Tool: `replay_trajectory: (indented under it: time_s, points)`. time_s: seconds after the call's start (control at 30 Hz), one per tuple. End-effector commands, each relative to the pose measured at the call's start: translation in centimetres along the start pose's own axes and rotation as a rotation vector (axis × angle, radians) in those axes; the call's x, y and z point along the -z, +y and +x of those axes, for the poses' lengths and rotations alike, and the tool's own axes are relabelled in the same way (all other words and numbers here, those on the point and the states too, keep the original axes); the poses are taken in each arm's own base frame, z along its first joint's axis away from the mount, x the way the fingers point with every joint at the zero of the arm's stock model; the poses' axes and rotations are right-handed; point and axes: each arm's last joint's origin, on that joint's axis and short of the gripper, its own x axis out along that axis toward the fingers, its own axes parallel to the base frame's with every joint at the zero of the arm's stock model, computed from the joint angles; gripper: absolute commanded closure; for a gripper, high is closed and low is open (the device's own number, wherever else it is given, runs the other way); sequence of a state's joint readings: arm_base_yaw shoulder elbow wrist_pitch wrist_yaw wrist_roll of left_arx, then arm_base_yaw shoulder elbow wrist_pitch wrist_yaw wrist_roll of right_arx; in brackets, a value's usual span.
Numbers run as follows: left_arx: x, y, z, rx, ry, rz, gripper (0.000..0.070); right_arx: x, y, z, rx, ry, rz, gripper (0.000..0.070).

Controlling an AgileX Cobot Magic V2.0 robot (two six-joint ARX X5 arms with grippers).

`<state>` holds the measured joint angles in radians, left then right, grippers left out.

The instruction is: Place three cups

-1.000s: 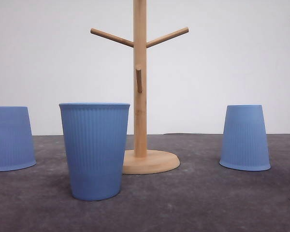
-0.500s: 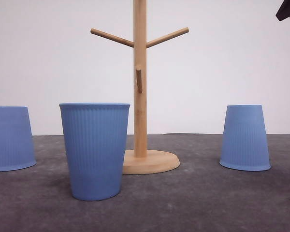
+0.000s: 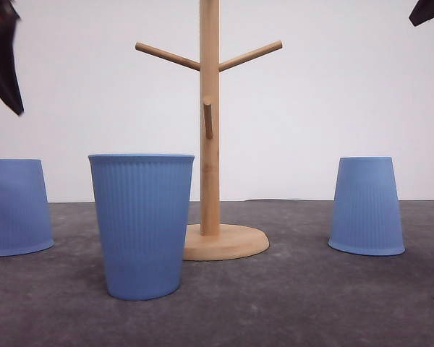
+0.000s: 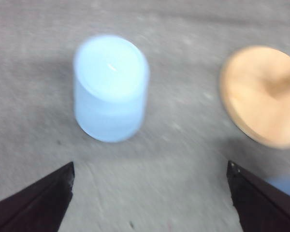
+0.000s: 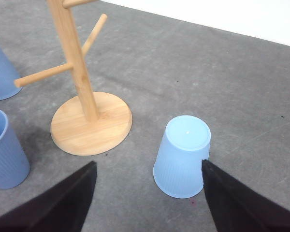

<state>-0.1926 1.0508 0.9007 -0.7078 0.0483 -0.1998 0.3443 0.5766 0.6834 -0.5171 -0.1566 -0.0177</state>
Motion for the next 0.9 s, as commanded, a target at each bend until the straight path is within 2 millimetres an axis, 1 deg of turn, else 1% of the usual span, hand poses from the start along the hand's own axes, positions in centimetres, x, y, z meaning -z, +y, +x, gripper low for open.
replay_trajectory:
  time_s: [0.0, 0.13, 0.23, 0.3, 0.53, 0.63, 0.73, 0.77, 0.8, 0.87]
  points:
    - [-1.1, 0.0, 0.6, -0.010, -0.004, -0.011, 0.0085, -0.4, 0.1, -0.1, -0.003, -0.019, 0.014, 0.0257]
    - [-2.8, 0.6, 2.7, -0.028, -0.015, -0.029, 0.0084, -0.4, 0.1, -0.1, -0.003, -0.019, 0.014, 0.0258]
    - [-3.4, 0.9, 4.5, -0.037, -0.012, -0.030, 0.0081, -0.4, 0.1, -0.1, -0.003, -0.019, 0.014, 0.0258]
    - [-3.6, 1.2, 5.6, -0.044, 0.004, -0.028, 0.0066, -0.4, 0.1, -0.1, -0.003, -0.019, 0.014, 0.0258]
    - [-3.5, 1.6, 9.3, -0.057, 0.062, -0.023, 0.0066, -0.4, 0.1, -0.1, -0.003, -0.019, 0.014, 0.0258]
    - [-3.6, 1.7, 10.2, -0.058, 0.063, -0.023, 0.0068, -0.4, 0.1, -0.1, -0.003, -0.020, 0.014, 0.0258]
    - [-3.6, 1.8, 10.7, -0.081, 0.060, -0.022, 0.0074, -0.4, 0.1, -0.1, -0.002, -0.020, 0.017, 0.0258]
    - [-3.6, 1.9, 10.8, -0.091, 0.061, -0.022, 0.0079, -0.4, 0.1, -0.1, -0.002, -0.020, 0.023, 0.0258]
    - [-3.6, 1.9, 10.9, -0.097, 0.063, -0.022, 0.0100, -0.4, 0.1, -0.1, -0.002, -0.021, 0.030, 0.0259]
    - [-3.5, 1.9, 10.9, -0.099, 0.068, -0.021, 0.0179, -0.5, 0.1, -0.1, -0.002, -0.023, 0.038, 0.0258]
